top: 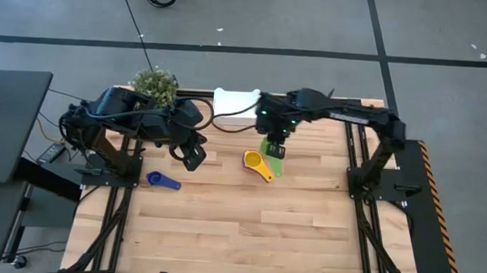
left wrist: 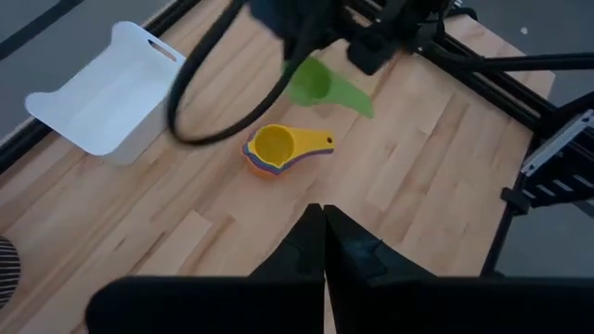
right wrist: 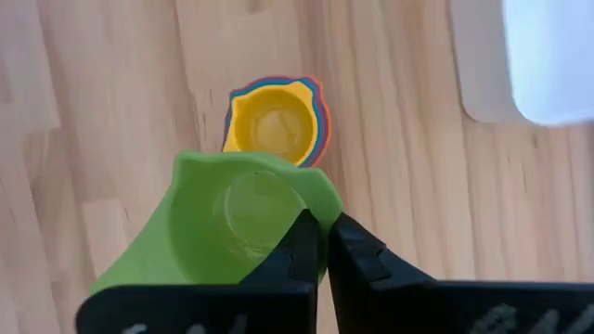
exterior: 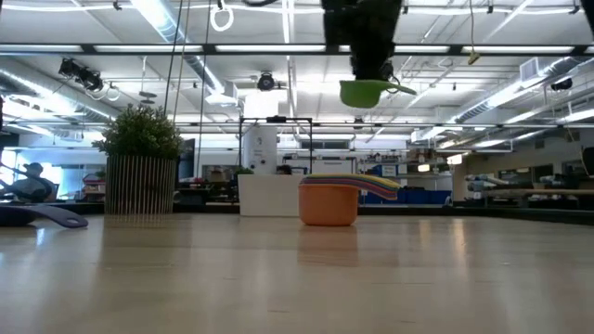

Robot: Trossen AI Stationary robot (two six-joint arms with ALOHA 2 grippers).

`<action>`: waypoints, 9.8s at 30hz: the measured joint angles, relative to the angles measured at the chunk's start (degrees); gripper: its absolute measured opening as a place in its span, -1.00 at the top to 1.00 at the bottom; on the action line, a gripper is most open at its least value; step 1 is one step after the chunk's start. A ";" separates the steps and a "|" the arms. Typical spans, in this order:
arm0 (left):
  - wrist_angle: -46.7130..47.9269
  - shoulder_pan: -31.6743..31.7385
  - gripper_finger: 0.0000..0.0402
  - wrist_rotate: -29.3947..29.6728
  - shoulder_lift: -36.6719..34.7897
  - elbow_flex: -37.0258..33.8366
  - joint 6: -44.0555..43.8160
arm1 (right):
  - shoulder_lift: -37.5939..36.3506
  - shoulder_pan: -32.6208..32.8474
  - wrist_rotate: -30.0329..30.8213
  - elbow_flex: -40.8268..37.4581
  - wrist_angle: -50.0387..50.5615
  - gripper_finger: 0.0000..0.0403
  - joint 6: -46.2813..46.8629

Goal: Nest measuring cups in basket
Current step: Stack the green measuring cup on top of the yellow measuring cup, then stack the violet measuring cup on top of the green measuring cup

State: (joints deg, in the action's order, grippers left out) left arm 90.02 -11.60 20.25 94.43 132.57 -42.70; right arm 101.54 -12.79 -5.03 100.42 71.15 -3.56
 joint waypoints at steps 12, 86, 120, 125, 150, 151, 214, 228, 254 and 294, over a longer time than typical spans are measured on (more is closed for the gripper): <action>0.00 -0.02 0.99 -2.07 0.02 0.00 0.02 | 16.08 -0.25 -2.53 12.12 4.49 0.94 -11.49; 0.00 4.04 0.99 1.11 -4.43 1.81 -5.24 | -10.11 0.83 -3.97 12.85 1.40 0.97 -15.05; -0.01 -3.43 0.99 0.59 -51.89 -60.26 -28.98 | -15.48 0.81 -4.05 12.85 9.86 0.94 -6.01; -0.84 -3.43 0.97 -13.15 -51.67 -69.93 -31.92 | -15.48 0.81 -4.05 12.85 9.86 0.95 -5.13; -20.00 -3.43 0.49 -21.25 -51.32 -87.38 -30.00 | -15.48 0.81 -4.07 12.85 8.17 0.95 -5.13; -20.01 -3.43 0.48 -20.95 -50.94 -87.38 -30.24 | -15.47 0.80 -4.07 12.85 8.16 0.95 -5.13; -38.00 -9.27 0.47 -18.50 -26.08 -105.31 -28.59 | -15.46 0.67 -4.07 12.85 7.80 0.95 -3.42; -40.64 -9.25 0.96 -18.74 -26.33 -106.46 -28.62 | -15.45 0.67 -4.07 12.83 6.37 0.95 -3.40; -40.28 -9.20 1.00 -13.44 -26.16 -88.31 -22.92 | -15.45 0.67 -4.06 12.83 5.16 0.95 -4.07; -59.26 -16.28 0.49 -20.90 -14.30 -91.86 -38.14 | -15.46 0.65 -3.61 12.85 6.13 0.95 -5.61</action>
State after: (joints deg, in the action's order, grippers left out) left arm 30.76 -27.88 -0.66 80.13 40.71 -80.83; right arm 86.08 -12.14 -8.64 113.27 77.28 -9.17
